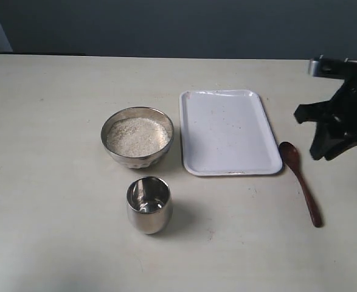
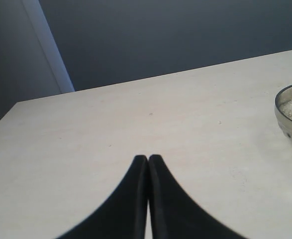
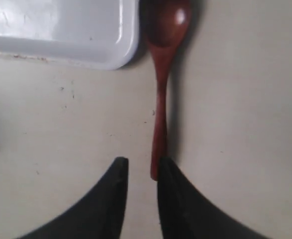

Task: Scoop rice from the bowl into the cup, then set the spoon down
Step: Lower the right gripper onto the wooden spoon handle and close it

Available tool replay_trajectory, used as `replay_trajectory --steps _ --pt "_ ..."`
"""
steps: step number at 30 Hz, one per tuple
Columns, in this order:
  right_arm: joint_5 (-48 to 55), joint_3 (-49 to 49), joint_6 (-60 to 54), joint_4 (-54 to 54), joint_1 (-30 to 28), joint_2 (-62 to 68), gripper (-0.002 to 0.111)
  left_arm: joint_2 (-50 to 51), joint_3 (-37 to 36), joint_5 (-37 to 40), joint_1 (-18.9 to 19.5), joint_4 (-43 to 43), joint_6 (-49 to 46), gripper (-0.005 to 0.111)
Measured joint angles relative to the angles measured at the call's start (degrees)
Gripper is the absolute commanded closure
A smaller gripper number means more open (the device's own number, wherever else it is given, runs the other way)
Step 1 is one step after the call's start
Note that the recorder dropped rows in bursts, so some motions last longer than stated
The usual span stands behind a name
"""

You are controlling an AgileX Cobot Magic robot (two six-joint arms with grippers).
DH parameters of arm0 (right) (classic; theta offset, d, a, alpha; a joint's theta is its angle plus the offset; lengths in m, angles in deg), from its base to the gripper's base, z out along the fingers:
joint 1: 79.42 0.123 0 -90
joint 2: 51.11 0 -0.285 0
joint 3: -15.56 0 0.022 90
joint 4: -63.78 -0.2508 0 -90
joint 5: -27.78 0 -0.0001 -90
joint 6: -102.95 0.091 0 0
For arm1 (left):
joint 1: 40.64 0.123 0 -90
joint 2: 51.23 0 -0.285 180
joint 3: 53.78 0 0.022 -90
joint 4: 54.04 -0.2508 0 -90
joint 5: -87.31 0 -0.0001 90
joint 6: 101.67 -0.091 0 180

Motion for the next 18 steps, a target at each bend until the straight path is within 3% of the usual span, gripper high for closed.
replay_trajectory --steps 8,18 --pt "1.11 -0.03 1.57 2.39 6.64 6.65 0.069 0.00 0.00 0.00 0.00 0.00 0.00 0.106" --pt "-6.01 6.81 4.98 5.63 6.93 7.47 0.069 0.00 0.00 0.00 0.00 0.00 0.00 0.106"
